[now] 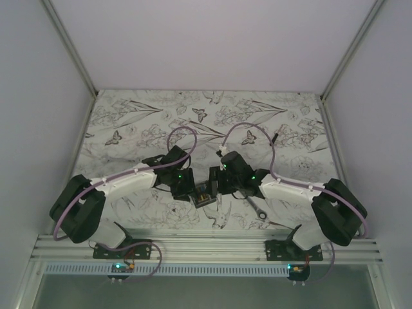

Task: Snap on the fuse box
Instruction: Close the fuse box cover on the fuse box base.

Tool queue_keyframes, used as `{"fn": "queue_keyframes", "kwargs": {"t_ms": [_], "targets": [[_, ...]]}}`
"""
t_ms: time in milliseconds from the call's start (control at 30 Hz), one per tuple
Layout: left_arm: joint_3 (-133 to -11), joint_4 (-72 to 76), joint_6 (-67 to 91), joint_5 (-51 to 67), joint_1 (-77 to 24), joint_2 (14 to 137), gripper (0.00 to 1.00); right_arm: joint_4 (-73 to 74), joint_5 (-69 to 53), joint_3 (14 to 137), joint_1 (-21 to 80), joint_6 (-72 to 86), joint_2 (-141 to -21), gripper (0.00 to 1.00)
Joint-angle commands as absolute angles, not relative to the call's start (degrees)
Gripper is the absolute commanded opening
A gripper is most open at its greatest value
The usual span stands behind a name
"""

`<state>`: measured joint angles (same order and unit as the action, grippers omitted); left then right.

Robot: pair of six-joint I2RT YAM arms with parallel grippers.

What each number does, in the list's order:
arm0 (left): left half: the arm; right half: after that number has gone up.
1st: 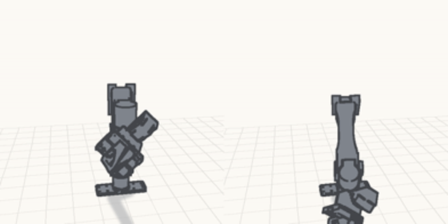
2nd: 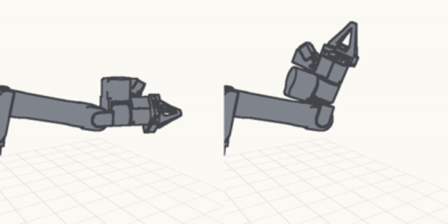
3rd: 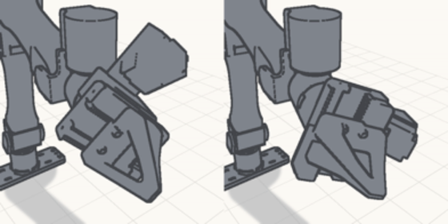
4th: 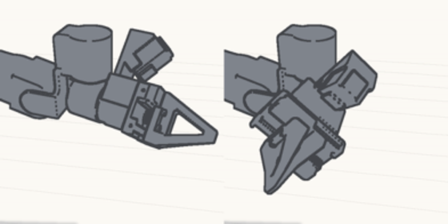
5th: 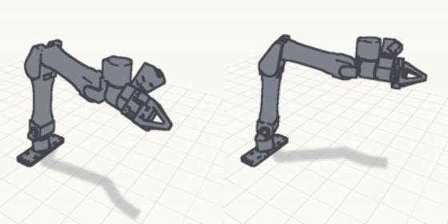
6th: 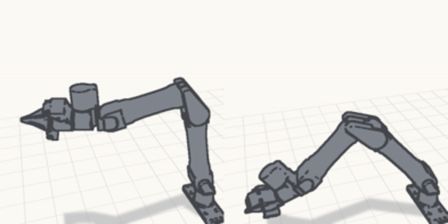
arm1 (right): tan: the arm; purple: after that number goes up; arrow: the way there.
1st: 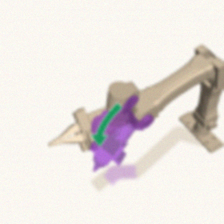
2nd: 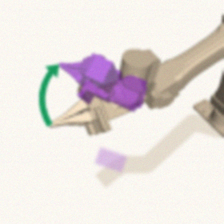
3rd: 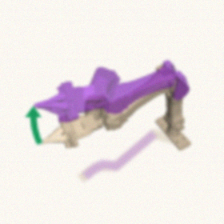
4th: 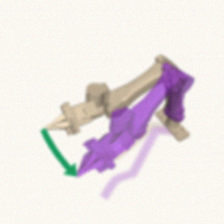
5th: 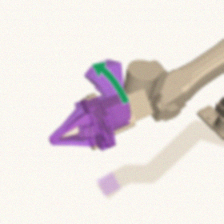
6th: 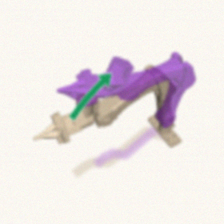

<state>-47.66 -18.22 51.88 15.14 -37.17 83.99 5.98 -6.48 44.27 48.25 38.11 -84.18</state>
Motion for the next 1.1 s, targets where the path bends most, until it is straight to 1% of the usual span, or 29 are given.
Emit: {"fn": "queue_keyframes", "kwargs": {"t_ms": [0, 267, 433, 533, 733, 867, 1067], "targets": [[-46.68, -20.65, 52.47, 15.8, -38.49, 83.92, 0.42, 7.68, -5.8, 41.64, 48.69, 37.95, -82.5, 0.6], [-47.48, -20.54, 52.72, 15.26, -39.71, 87.93, 0.38, 7.73, -6.98, 40.84, 48.74, 37.53, -83.99, 0.53], [-46.99, -20.52, 52.9, 14.02, -39.81, 89.7, 0.36, 7.14, -8.48, 40.69, 48.74, 37.44, -87.0, 0.45], [-46.58, -20.6, 52.95, 13.74, -39.81, 90.6, 0.35, 7.28, -8.94, 40.69, 48.8, 37.46, -88.49, 0.42], [-45.68, -20.65, 53.09, 13.34, -39.86, 90.63, 0.35, 9.52, -9.77, 39.91, 48.93, 37.61, -92.0, 0.32], [-45.44, -20.66, 53.15, 13.67, -39.83, 90.34, 0.35, 11.54, -9.51, 38.22, 49.04, 37.4, -92.71, 0.31], [-44.88, -20.97, 53.09, 12.82, -39.66, 88.24, 0.36, 14.83, -5.41, 37.14, 49.04, 37.01, -93.45, 0.27]]}}
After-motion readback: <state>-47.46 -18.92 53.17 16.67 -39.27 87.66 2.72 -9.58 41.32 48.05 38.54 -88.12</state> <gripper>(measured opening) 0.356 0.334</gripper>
